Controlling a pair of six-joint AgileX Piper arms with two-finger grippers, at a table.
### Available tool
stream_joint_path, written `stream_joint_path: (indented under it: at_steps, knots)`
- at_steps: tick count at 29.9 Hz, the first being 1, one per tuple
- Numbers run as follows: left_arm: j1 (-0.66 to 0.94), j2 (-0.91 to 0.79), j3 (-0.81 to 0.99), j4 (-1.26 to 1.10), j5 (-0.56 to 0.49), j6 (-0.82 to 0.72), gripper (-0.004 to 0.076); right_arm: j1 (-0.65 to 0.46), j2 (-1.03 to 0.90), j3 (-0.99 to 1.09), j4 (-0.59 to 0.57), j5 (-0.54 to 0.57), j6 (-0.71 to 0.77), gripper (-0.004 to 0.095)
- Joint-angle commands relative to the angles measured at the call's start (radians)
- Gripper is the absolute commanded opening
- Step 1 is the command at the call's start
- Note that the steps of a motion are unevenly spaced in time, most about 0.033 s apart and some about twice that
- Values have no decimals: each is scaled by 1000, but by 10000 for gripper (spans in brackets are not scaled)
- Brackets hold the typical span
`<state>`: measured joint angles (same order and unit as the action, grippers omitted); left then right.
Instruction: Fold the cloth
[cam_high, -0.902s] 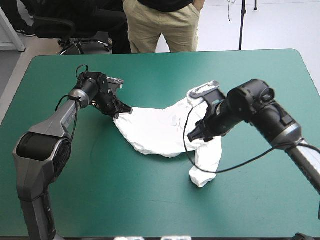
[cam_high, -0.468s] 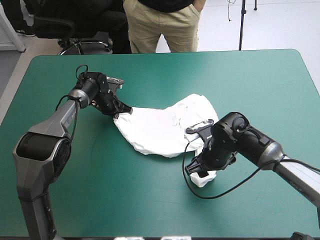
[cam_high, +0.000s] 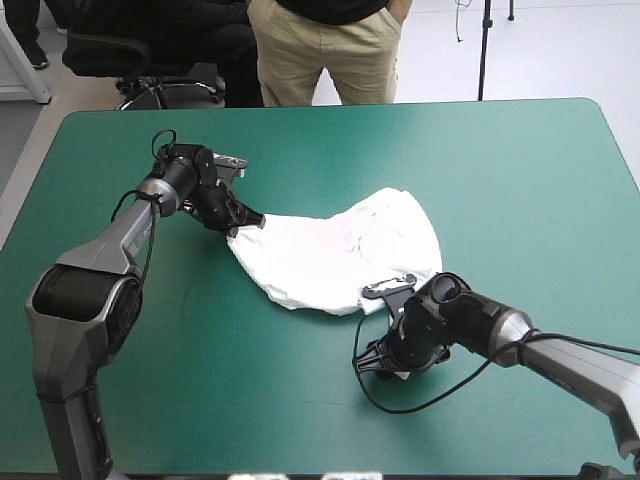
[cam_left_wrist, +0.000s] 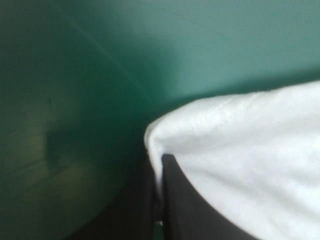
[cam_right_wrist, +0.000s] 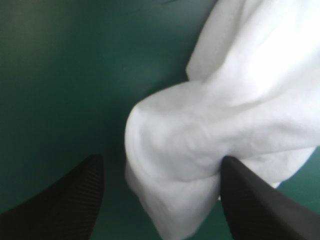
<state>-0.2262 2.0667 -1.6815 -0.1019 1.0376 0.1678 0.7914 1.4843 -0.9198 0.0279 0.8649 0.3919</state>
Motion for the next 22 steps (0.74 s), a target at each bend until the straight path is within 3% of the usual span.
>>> stream_joint_path:
  at_steps: [1,3,6,10,11,15,22]
  knots:
    - [-3,-34,-16,-31,21,-1,-17,2,6,2,-14,-62,14,621]
    - [-3,-34,-16,-31,21,-1,-17,2,28,2,-28,-73,17,608]
    - [-3,-34,-16,-33,19,-6,-17,2,60,2,-33,-89,17,486]
    - [-3,-34,-16,-38,17,-9,-17,2,86,2,-43,-85,-2,47]
    - [-3,-34,-16,-44,17,-9,-17,2,84,2,-46,-85,-11,-13]
    - [-3,-50,-16,-55,17,-17,-17,-2,48,-22,-77,-51,-11,-18]
    - [-3,-223,-20,-53,29,-17,-17,-13,-133,-185,-331,93,34,-18]
